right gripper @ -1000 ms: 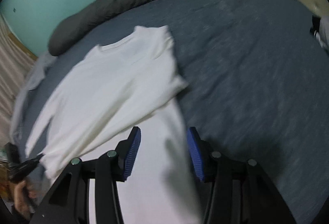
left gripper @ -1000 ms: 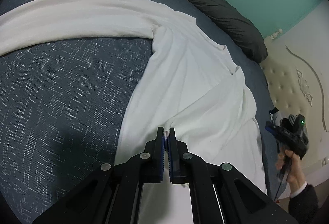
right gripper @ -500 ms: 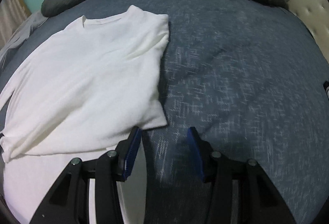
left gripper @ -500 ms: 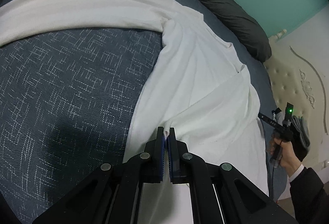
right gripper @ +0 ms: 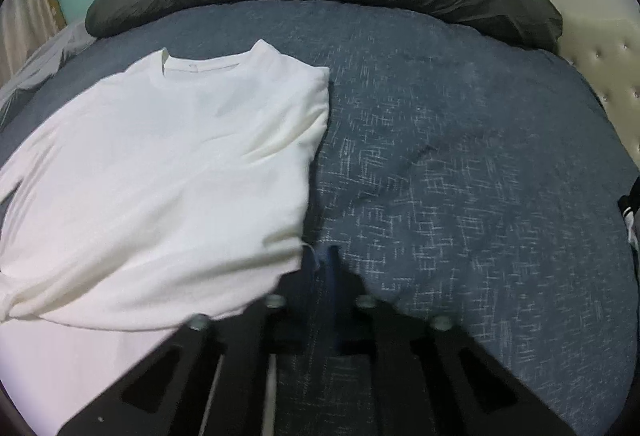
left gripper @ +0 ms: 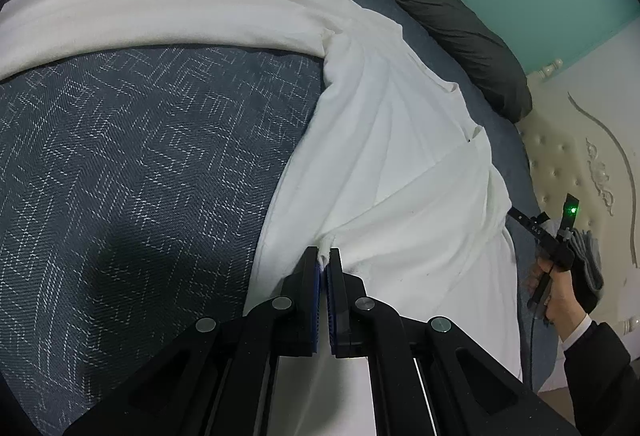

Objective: Fold clothes

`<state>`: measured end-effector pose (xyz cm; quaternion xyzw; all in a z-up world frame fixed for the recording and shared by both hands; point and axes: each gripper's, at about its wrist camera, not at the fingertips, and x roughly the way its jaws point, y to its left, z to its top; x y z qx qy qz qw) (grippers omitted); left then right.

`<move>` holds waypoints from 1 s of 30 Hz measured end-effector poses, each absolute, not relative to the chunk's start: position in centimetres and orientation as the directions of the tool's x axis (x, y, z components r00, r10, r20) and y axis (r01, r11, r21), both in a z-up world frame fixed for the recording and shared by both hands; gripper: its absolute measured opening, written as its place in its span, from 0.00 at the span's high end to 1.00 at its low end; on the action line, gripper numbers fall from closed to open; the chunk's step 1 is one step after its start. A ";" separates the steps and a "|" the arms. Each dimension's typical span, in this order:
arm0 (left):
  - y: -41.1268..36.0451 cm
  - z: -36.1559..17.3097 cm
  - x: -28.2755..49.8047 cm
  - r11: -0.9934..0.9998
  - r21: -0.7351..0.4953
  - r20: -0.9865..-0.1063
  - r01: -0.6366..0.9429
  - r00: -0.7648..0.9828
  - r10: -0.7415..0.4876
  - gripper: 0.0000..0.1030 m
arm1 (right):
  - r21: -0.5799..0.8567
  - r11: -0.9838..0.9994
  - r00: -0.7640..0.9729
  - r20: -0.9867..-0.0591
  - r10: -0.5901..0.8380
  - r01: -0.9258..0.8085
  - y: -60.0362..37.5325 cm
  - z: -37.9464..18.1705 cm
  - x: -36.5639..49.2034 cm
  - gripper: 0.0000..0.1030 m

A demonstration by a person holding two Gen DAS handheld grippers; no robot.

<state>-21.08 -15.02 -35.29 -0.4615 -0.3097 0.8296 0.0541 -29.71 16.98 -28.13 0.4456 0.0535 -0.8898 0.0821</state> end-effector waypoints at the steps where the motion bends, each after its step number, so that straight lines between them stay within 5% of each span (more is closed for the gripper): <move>1: -15.0 -35.3 -21.1 -0.802 -0.564 -0.732 0.197 -0.568 0.376 0.97 | -0.018 -0.982 -0.591 -0.801 -0.099 0.190 17.1 -28.0 -29.7 1.00; 10: -14.7 -34.5 -21.3 -0.811 -0.552 -0.733 0.196 -0.578 0.359 0.93 | 0.074 -0.989 -0.577 -0.806 -0.134 0.125 18.3 -27.2 -31.0 0.99; 13: -14.9 -33.5 -21.1 -0.822 -0.533 -0.732 0.199 -0.596 0.330 0.81 | 0.076 -0.990 -0.583 -0.802 -0.132 0.120 17.7 -26.3 -31.7 0.95; 16: -15.2 -32.4 -21.1 -0.842 -0.501 -0.731 0.201 -0.620 0.287 0.63 | 0.050 -0.986 -0.586 -0.799 -0.134 0.157 16.2 -25.3 -33.4 0.78; 17: -15.2 -32.2 -21.2 -0.849 -0.490 -0.732 0.196 -0.622 0.279 0.62 | 0.039 -0.985 -0.585 -0.800 -0.133 0.170 15.7 -25.0 -33.9 0.72; 30: -9.4 -32.5 -23.2 -0.930 -0.366 -0.780 -0.021 -0.538 0.319 0.63 | -0.026 -0.988 -0.556 -0.828 -0.065 0.155 13.2 -25.7 -40.6 0.72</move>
